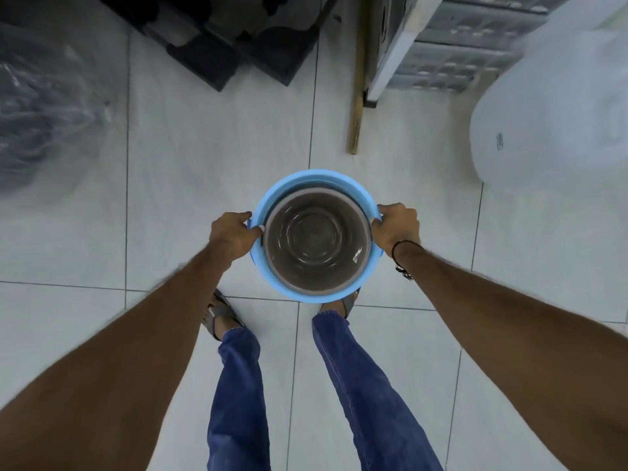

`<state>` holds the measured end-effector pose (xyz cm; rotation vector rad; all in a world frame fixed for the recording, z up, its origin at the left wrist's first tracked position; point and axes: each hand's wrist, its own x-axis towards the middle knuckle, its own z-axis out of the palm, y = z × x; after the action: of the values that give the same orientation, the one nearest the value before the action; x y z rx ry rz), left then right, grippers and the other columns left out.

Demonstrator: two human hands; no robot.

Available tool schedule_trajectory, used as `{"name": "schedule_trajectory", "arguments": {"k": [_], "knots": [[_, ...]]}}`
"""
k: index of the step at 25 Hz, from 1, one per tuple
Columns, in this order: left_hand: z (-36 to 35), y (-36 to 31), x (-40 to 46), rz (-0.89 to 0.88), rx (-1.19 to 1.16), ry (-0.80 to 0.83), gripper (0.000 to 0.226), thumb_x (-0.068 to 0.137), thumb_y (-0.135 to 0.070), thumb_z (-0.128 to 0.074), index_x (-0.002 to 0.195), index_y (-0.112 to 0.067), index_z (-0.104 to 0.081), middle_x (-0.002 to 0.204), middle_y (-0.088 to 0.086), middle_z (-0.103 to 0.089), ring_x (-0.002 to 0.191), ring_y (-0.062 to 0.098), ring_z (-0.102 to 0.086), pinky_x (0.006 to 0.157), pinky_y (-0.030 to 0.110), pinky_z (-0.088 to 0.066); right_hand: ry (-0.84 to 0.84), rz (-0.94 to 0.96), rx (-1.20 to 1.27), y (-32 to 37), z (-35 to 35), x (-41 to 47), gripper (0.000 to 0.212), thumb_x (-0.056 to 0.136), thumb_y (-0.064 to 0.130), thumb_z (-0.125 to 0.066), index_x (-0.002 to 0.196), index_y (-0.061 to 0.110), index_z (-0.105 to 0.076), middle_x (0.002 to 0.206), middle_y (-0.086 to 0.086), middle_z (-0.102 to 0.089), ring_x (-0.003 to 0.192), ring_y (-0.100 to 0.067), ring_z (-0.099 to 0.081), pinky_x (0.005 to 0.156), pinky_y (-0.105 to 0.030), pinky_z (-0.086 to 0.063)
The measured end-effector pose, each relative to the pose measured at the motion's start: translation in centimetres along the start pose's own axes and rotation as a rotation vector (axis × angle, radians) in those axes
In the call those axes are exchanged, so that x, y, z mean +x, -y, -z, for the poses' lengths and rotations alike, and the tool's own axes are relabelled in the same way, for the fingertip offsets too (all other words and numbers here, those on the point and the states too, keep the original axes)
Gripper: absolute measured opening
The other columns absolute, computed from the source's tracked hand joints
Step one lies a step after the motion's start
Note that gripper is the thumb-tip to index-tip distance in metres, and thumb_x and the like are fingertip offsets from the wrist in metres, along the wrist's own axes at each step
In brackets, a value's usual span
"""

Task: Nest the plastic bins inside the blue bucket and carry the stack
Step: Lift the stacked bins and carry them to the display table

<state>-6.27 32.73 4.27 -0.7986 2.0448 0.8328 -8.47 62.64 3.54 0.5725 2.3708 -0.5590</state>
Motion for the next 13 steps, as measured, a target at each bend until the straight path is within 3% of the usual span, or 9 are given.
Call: {"name": "schedule_trajectory", "arguments": {"k": [3,5,7,9,13], "knots": [[-2.6,1.8,1.7,0.109,-0.136,0.057,0.067,0.083,-0.031,-0.074,0.143,-0.016,-0.048,0.128,0.014,-0.064,0.105,0.034,-0.067,0.086,0.042,-0.057,0.002,-0.027,-0.014,-1.1,-2.7,0.8,0.029,0.086,0.017,-0.052,0.105,0.016,-0.073,0.097,-0.015,-0.071,0.092,-0.037,-0.065,0.076,-0.034,-0.052],[-4.1,2.6,3.1,0.185,-0.257,0.098,0.059,0.087,-0.025,-0.070,0.142,-0.023,-0.049,0.126,0.013,-0.065,0.101,0.032,-0.068,0.076,0.038,-0.055,0.044,-0.046,-0.041,-1.8,-4.2,1.8,0.035,0.089,0.018,-0.052,0.120,0.016,-0.068,0.111,-0.016,-0.069,0.102,-0.038,-0.063,0.087,-0.037,-0.051],[-4.7,2.8,4.3,0.205,-0.294,0.104,0.056,0.087,-0.031,-0.066,0.140,-0.029,-0.050,0.127,0.008,-0.063,0.107,0.029,-0.064,0.081,0.038,-0.051,0.136,-0.084,-0.037,-2.4,-5.2,2.8,0.037,0.092,0.021,-0.050,0.125,0.011,-0.062,0.123,-0.017,-0.064,0.114,-0.037,-0.058,0.093,-0.038,-0.048],[-4.7,2.9,5.5,0.165,-0.257,0.114,0.052,0.087,-0.035,-0.064,0.137,-0.029,-0.052,0.132,0.003,-0.057,0.119,0.028,-0.056,0.092,0.040,-0.046,0.205,-0.150,0.035,-2.7,-5.6,3.6,0.035,0.092,0.024,-0.051,0.122,0.010,-0.062,0.124,-0.016,-0.063,0.114,-0.036,-0.058,0.091,-0.035,-0.049],[-3.1,4.1,4.4,0.233,-0.313,0.250,0.055,0.084,-0.036,-0.072,0.130,-0.011,-0.056,0.125,0.003,-0.053,0.117,0.022,-0.048,0.093,0.036,-0.040,0.208,-0.283,0.280,-2.4,-5.3,2.2,0.031,0.086,0.027,-0.061,0.115,0.015,-0.063,0.120,-0.016,-0.066,0.105,-0.036,-0.064,0.088,-0.049,-0.057]]}}
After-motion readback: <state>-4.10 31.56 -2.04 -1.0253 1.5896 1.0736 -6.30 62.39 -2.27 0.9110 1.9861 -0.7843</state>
